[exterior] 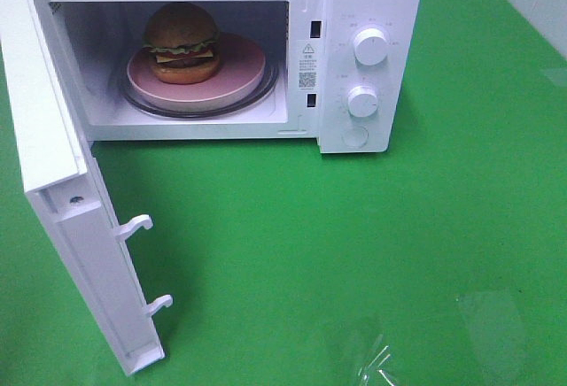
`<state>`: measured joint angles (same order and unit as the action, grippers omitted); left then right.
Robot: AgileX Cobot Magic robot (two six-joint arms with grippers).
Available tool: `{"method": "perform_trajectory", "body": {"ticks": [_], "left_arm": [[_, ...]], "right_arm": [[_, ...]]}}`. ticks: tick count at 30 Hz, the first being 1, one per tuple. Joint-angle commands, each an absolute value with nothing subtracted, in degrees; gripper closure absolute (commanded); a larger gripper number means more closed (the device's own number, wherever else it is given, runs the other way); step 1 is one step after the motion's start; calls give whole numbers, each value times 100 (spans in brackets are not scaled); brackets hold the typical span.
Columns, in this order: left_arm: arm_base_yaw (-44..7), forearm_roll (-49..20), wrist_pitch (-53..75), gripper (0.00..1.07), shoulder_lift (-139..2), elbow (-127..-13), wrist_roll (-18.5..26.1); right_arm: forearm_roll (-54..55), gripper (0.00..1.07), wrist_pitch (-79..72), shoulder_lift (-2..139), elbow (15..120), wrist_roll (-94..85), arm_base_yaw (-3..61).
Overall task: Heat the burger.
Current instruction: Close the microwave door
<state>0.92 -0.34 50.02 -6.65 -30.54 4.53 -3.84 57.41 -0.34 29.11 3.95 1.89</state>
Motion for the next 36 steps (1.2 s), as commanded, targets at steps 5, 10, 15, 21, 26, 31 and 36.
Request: {"method": "perform_trajectory", "body": {"ticks": [5,10,15,21,26,31,36], "left_arm": [[103,0,4068,107,-1392,-3031,430],[103,0,3174,107,-1707,-2767,435],[103,0,1639,107,-2091,-2154,435],[103,0,206,107,-2412,-1581,435],[103,0,-1175,107,-2813,-1117,430],[103,0,-1919,107,-3558,-911,413],[103,281,-2681,107,-4469,-911,378]], "right_arm": [[-395,31,5735,-166,2899,453,143],[-395,31,5735,-166,2899,453,143],[-395,31,5735,-166,2899,453,143],[-395,31,5735,-166,2899,453,143],[-395,31,5735,-166,2899,453,143],[-395,31,5735,-166,2899,453,143],[-395,31,5735,-166,2899,453,143]]}}
